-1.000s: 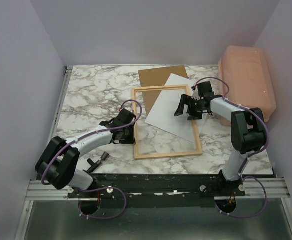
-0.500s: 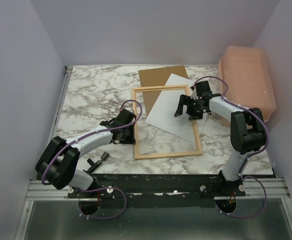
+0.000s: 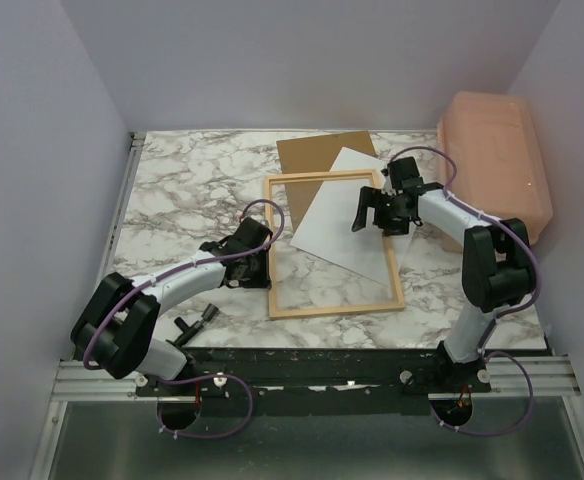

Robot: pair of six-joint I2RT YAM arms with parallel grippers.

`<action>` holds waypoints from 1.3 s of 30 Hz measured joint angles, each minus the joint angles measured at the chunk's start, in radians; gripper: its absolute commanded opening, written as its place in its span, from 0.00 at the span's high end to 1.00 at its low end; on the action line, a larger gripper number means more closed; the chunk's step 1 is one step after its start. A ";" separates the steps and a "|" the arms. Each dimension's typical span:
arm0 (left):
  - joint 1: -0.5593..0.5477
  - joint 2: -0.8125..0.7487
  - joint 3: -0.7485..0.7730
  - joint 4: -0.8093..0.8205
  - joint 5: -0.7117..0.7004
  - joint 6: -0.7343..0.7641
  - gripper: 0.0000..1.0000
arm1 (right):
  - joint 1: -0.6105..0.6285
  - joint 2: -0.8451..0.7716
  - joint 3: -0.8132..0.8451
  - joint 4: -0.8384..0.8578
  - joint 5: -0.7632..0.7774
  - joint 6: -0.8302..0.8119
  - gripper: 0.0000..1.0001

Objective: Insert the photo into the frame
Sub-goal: Place the photo frame item in the photo frame, then move the photo frame to the center of the board.

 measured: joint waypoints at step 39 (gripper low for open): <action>-0.013 -0.588 -0.060 0.005 0.094 0.027 0.17 | -0.006 -0.010 -0.065 -0.015 0.056 0.011 0.10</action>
